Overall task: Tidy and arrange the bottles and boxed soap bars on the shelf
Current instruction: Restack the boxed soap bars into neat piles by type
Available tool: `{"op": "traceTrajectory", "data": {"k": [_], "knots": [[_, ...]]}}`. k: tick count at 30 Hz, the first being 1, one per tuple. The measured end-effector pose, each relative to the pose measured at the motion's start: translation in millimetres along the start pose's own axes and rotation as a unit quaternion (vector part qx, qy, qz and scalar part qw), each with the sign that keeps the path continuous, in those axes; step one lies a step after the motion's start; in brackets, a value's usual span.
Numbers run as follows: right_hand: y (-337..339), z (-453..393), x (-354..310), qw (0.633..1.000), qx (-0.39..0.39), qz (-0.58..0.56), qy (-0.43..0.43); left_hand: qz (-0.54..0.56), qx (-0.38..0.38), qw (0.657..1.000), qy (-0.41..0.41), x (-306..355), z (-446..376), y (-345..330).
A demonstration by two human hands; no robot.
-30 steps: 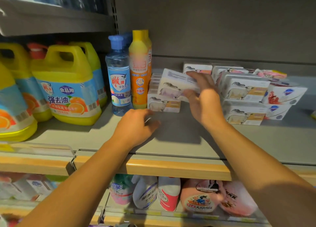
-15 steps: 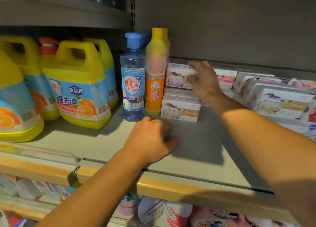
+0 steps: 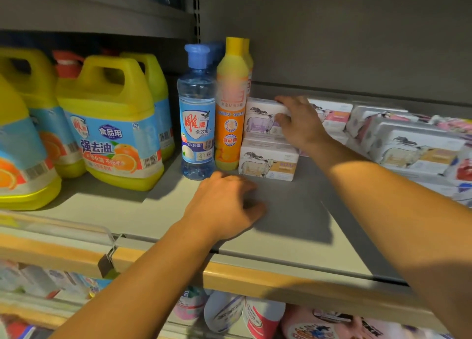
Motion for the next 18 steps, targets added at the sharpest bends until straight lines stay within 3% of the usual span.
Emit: {"op": "traceTrajectory", "data": {"k": [2, 6, 10, 14, 18], "knots": [[13, 0, 5, 1.000, 0.020, -0.015, -0.012, 0.002, 0.001, 1.000, 0.003, -1, 0, 0], [61, 13, 50, 0.989, 0.136, 0.027, -0.059, 0.008, 0.010, 1.000, 0.002, -1, 0, 1], [46, 26, 85, 0.990, 0.026, 0.122, -0.067, 0.000, 0.007, 1.000, 0.003, -1, 0, 1], [14, 34, 88, 0.960, -0.094, 0.262, -0.010, 0.002, 0.004, 1.000, 0.003, -1, -1, 0], [18, 38, 83, 0.935, -0.058, 0.347, 0.029, -0.002, 0.009, 1.000, -0.001, 0, -1, 0]]}}
Point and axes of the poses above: each hand's wrist, its own z-axis away from the middle knuckle, its own y-axis out of the back of the hand, x = y × z, the point moved 10 cm from there along -z, towards the middle knuckle, and after that the axes turned 14 degrees about x, right-handed, at the moved point
